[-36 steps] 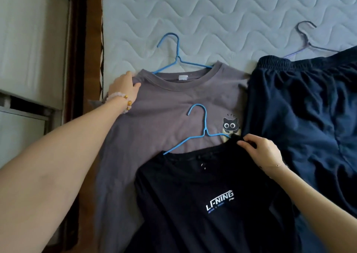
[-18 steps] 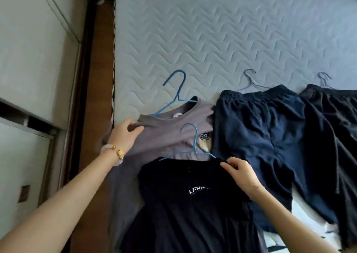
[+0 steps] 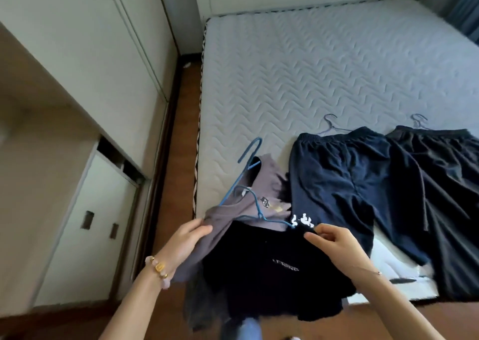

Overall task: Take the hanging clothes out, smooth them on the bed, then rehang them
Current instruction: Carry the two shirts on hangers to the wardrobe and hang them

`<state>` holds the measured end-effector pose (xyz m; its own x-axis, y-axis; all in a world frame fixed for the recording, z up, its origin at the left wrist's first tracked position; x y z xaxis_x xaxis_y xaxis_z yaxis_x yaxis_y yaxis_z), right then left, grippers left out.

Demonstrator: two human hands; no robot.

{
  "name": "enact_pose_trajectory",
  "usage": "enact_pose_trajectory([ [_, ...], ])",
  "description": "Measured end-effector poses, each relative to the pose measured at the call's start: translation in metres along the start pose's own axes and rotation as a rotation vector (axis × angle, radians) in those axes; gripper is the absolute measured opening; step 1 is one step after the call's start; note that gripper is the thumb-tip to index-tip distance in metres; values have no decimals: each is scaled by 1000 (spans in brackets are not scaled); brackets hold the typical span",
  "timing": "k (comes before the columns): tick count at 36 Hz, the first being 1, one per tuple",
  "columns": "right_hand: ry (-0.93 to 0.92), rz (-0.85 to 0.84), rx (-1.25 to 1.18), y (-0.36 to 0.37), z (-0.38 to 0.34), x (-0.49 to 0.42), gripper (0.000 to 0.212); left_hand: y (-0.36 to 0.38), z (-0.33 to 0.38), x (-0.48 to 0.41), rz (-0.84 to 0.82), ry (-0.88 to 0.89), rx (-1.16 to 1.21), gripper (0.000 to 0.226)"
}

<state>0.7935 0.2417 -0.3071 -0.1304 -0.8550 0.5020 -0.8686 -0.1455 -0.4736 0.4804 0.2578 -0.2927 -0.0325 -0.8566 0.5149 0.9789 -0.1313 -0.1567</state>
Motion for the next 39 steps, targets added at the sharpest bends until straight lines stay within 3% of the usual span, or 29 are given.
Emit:
enact_pose_trajectory([
  [11, -183, -201, -213, -42, -12, 95, 29, -21, 6, 180, 582, 155, 399, 16],
  [22, -380, -363, -107, -8, -97, 167, 22, -85, 6, 373, 988, 414, 383, 12],
  [27, -410, -441, -157, 16, -132, 186, 23, -125, 8, 441, 1162, 489, 316, 21],
  [35, -385, -501, -252, 65, -169, 194, 22, -167, 3, 471, 1223, 462, 82, 26],
  [39, -361, -452, -328, 85, -186, 189, 22, -189, -11, 461, 1202, 389, -23, 35],
])
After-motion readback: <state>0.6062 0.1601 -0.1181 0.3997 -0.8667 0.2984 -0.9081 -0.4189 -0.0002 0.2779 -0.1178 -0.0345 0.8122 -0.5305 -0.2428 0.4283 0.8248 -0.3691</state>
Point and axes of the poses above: each hand's wrist, its own x-axis away from the middle knuckle, its own y-axis out of the palm, z = x × y, the point moved 10 cm from there along -x, towards the middle knuckle, and after that the axes turned 5 degrees about y, right-handed, at the moved point
